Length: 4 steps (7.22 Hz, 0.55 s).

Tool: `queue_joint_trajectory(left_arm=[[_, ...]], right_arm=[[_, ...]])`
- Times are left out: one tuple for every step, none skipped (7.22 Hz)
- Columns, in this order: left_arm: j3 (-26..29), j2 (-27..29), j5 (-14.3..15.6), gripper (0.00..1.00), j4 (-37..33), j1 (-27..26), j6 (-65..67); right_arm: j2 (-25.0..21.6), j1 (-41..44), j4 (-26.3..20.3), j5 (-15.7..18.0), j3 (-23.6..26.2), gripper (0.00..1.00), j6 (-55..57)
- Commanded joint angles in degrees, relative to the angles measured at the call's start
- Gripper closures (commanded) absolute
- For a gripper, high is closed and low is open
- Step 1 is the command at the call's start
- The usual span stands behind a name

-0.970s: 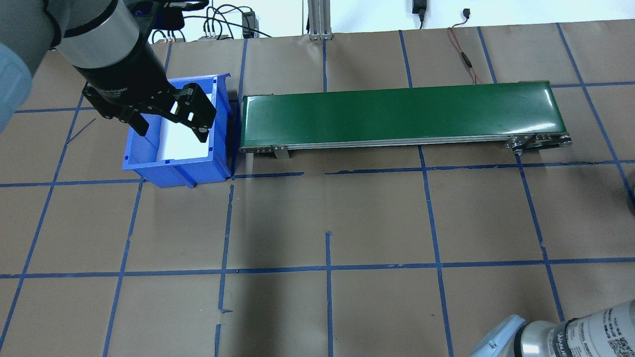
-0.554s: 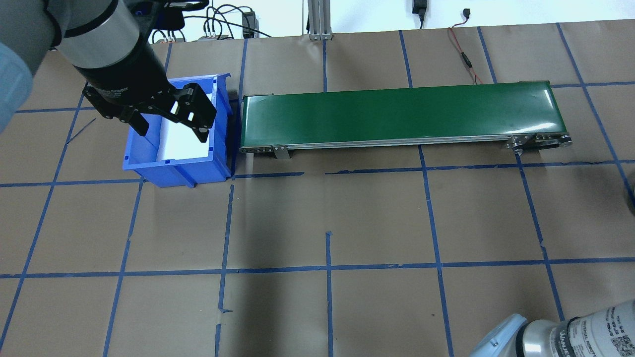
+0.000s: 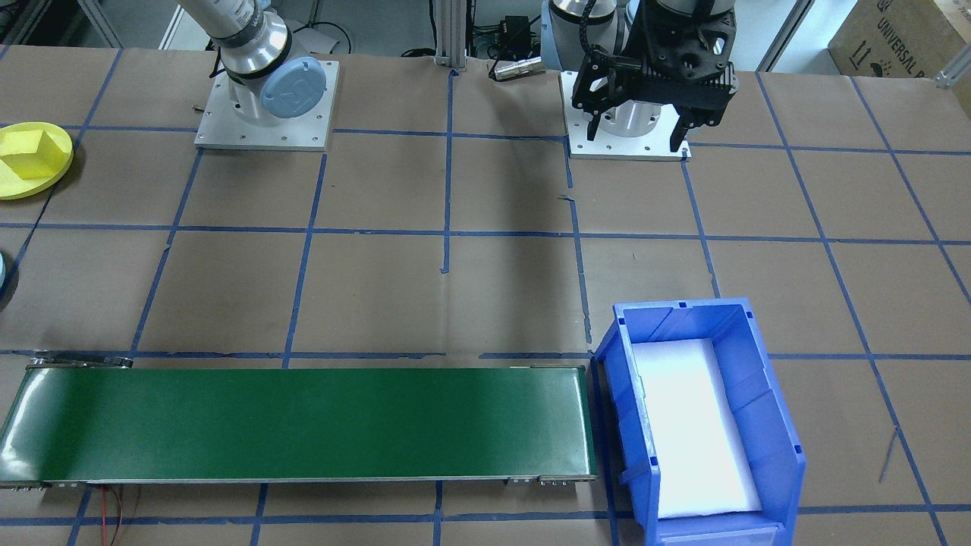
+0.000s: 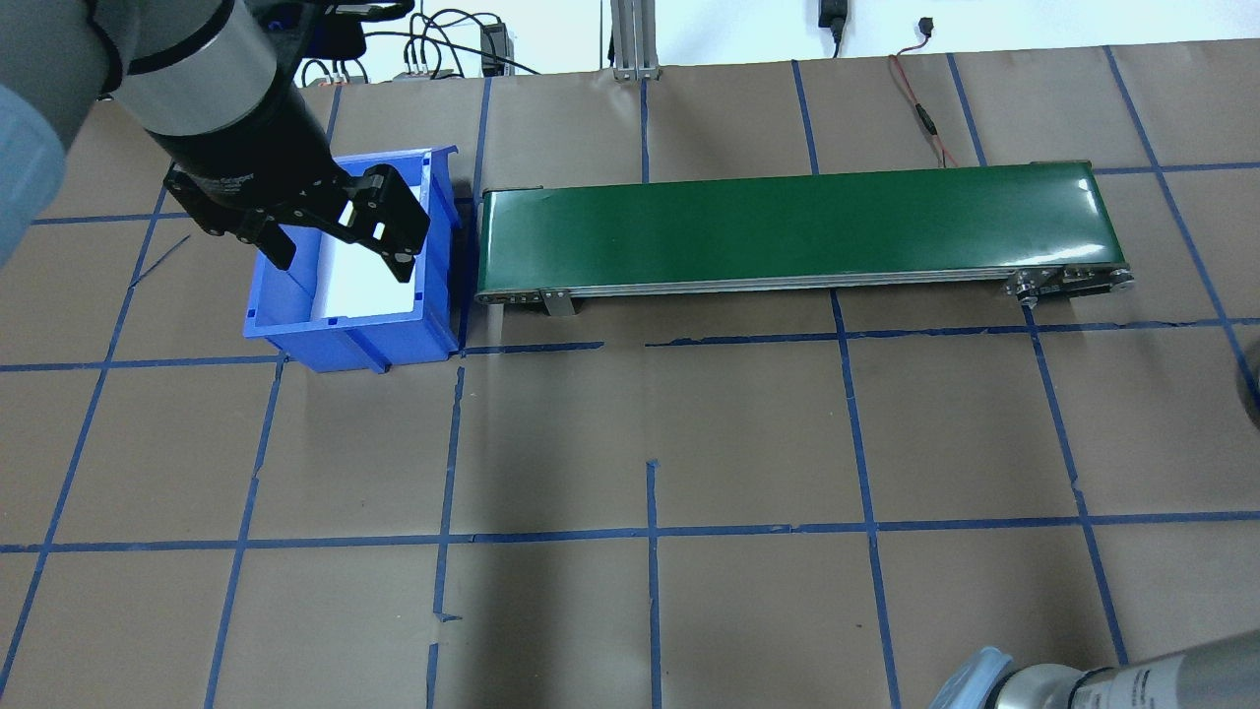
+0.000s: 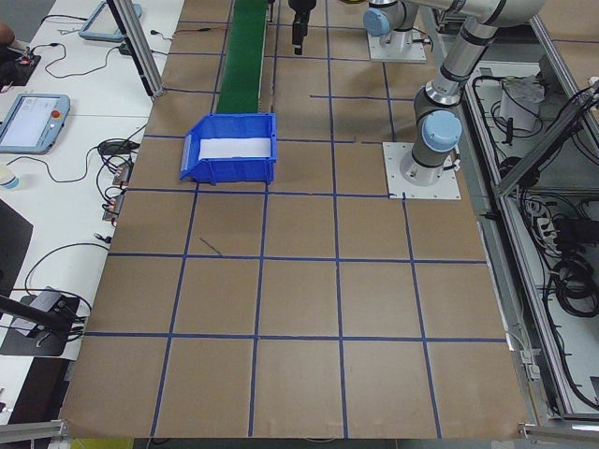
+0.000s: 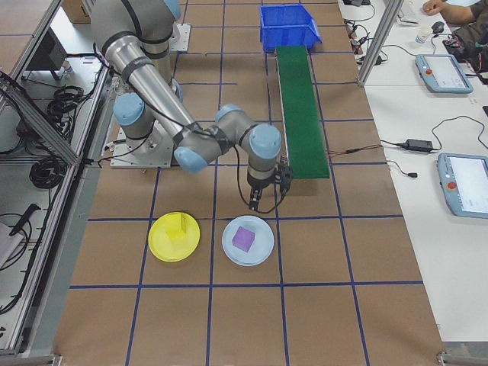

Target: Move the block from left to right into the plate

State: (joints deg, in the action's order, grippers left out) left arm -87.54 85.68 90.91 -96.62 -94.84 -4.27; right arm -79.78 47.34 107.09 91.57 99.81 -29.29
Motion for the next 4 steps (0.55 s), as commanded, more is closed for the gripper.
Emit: queue_joint_trajectory(left_arm=[[0.0,0.01,-0.03,0.0,0.03,0.1,-0.04],[0.0,0.01,-0.03,0.0,0.12,0.1,-0.04],[0.0,0.01,-0.03,0.0,0.12,0.1,-0.04],[0.0,0.01,-0.11,0.0,0.12,0.1,0.05]], right_arm=[[-8.7,17.18,-14.49,3.14,-3.8,0.0,16.65],[-9.42,23.96,-18.19,3.17,-6.97,0.0,22.99],[-10.47,30.29,-20.4,2.56,-8.22,0.0,26.1],[-11.96,35.06,-20.16,2.12,-8.4,0.0,27.69]])
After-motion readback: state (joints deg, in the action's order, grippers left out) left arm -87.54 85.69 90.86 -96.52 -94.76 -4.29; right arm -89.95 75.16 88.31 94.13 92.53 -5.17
